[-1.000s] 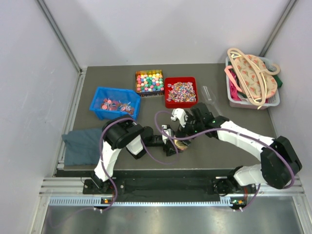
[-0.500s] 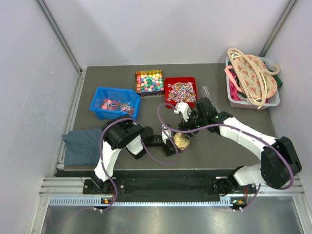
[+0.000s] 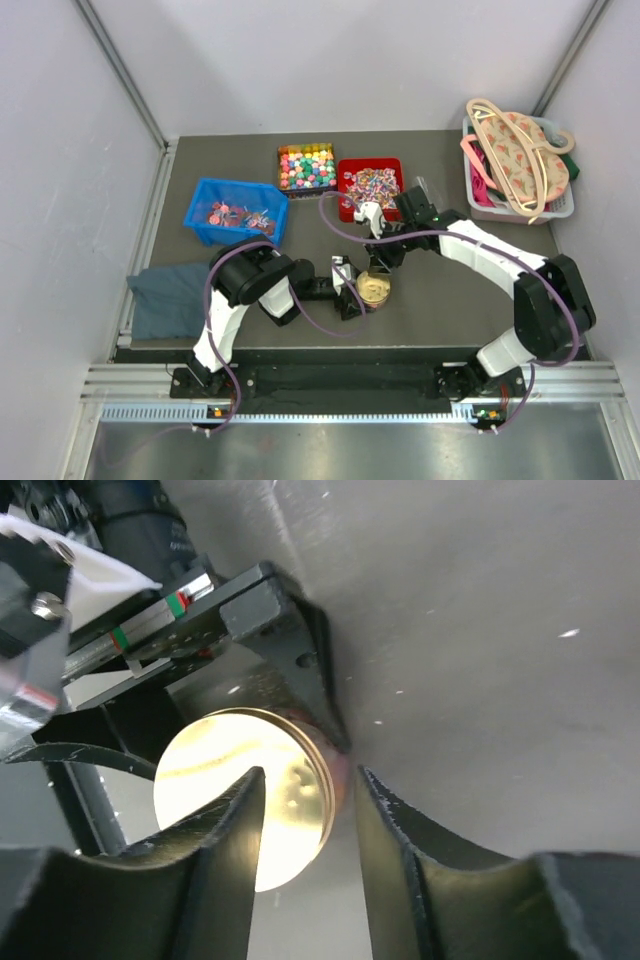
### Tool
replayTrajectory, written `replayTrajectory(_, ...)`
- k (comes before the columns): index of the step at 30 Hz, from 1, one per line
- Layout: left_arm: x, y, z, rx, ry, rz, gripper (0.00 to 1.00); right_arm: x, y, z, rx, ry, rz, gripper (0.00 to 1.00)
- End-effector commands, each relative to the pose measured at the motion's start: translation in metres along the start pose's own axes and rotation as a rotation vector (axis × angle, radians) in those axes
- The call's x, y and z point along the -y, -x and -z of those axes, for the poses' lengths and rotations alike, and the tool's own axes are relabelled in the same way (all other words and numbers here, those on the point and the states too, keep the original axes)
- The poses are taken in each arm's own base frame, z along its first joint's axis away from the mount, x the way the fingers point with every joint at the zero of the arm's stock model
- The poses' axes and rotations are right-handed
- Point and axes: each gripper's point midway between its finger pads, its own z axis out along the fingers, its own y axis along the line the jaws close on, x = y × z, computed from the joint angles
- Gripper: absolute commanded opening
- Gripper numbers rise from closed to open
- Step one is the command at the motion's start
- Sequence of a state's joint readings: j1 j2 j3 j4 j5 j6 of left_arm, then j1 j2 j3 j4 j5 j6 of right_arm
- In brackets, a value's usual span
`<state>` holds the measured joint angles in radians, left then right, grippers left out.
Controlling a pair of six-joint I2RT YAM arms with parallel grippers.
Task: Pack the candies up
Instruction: Screw the bottle lid onto the packing bottle.
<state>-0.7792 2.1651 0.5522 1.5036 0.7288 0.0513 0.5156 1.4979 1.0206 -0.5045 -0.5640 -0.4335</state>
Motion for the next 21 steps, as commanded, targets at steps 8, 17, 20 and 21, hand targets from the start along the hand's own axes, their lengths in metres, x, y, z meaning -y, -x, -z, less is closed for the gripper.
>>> replayTrajectory(8,-0.004,0.019,0.000,0.107,0.014,-0.051,0.58,-0.008,0.003,-0.002,0.020,0.064,-0.007,0.28)
replayTrajectory(17,-0.004,0.020,0.000,0.108,0.014,-0.049,0.58,-0.006,-0.004,-0.006,0.001,0.064,-0.013,0.30)
replayTrajectory(20,-0.005,0.020,0.000,0.108,0.015,-0.049,0.58,-0.007,-0.008,-0.007,-0.012,0.074,-0.018,0.31)
replayTrajectory(21,-0.004,0.020,0.000,0.107,0.015,-0.048,0.58,-0.008,-0.008,-0.007,-0.013,0.079,-0.018,0.31)
